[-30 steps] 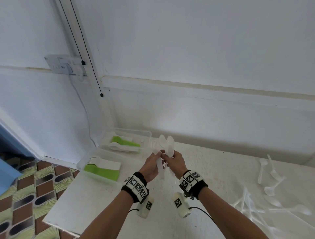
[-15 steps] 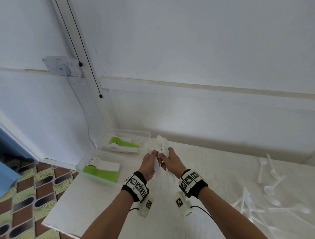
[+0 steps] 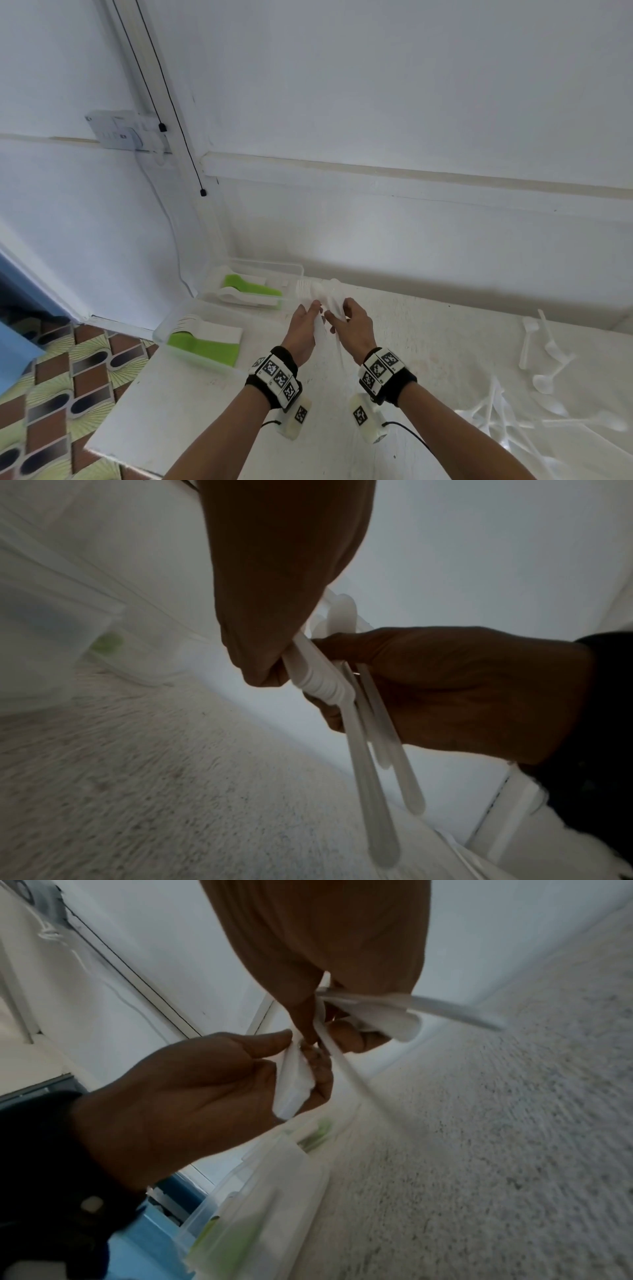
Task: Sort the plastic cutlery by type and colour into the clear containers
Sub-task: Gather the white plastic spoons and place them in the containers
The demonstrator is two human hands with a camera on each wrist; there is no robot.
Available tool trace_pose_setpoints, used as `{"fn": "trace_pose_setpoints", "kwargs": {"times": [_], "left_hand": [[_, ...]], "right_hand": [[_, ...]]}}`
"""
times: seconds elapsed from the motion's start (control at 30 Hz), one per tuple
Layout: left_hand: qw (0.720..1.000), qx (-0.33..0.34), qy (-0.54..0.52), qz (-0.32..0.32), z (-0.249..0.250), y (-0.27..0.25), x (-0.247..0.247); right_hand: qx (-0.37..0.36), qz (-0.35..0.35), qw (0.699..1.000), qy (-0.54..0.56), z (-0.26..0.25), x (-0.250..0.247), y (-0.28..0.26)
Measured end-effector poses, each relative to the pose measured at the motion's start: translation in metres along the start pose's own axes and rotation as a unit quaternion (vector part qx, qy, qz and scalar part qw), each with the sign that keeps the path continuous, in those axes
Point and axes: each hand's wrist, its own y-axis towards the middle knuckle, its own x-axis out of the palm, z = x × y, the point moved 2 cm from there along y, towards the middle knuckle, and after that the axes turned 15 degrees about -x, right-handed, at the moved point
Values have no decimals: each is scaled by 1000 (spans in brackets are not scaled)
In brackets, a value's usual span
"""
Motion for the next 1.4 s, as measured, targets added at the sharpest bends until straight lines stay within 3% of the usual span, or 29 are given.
{"fn": "trace_pose_setpoints", "kwargs": {"times": [0.1,0.23,0.4,0.53,0.63,0.7,0.83,0.97,1.17,1.3,1.4], "left_hand": [[1000,0,-11,27,-1,-1,6],[998,-6,-27,49,-3,3,5],[1000,-19,-21,-12,2,-1,3],[1000,-8,8,25,1,2,-3],[999,-24,-3,34,-1,6,-7],[999,-52,-5,4,-1,5,-7],[991,-91,2,-101,0,-9,-2],[984,-79,51,-151,0,-13,-1],[981,-45,138,-127,-4,-15,-3],[978,-36,167,-116,-4,-18,-2],[974,-71,164,-135,-4,-16,-3]], "right_hand": [[-23,32,999,-8,2,2,-2],[-83,0,996,-42,-1,4,-5],[-91,-53,993,-53,2,0,-5],[-58,-115,992,14,-5,3,-10],[-50,-85,995,-10,-7,1,-8],[-7,-34,999,-10,-8,-3,-3],[141,-37,969,202,-12,-9,8],[151,-62,973,164,-15,-17,15],[161,17,978,130,-5,-25,21],[163,24,964,210,-8,-26,23],[163,21,955,247,-10,-26,21]]}}
